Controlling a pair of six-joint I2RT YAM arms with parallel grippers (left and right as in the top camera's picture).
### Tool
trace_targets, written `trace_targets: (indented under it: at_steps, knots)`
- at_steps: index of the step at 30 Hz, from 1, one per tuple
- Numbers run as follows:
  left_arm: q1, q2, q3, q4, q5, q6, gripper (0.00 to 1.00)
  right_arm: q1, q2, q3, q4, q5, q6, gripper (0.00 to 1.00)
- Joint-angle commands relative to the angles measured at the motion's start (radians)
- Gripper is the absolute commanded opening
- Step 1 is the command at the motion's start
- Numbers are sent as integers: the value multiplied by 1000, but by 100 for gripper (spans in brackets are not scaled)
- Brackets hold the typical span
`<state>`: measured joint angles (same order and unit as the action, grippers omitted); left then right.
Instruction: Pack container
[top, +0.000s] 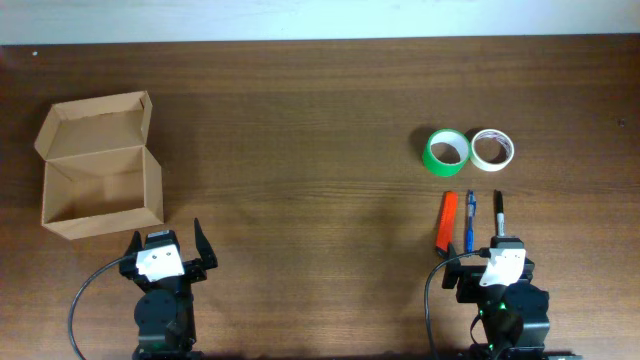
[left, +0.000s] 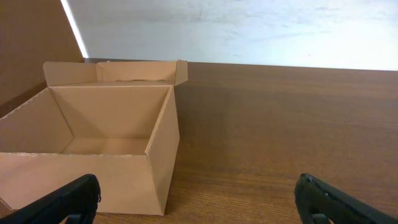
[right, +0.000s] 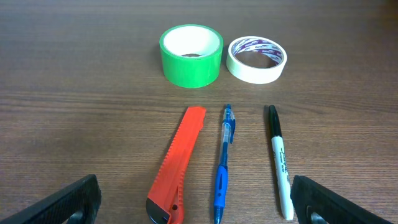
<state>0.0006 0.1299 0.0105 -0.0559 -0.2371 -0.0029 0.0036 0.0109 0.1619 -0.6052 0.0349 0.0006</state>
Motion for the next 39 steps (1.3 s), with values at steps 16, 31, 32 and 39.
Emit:
trace_targets:
  at_steps: [16,31,32,39]
  knots:
    - [4,0,32,2,340,2,100,2,-8,-8,18,2,6,99]
    - [5,352,568,-301,301,-8,100,1,30,108,243,83,34,99]
    - [5,411,628,-323,301,-7,100,1,53,135,243,113,34,99]
    - [5,901,1211,-595,301,-4,100,-2,454,465,222,178,33,99]
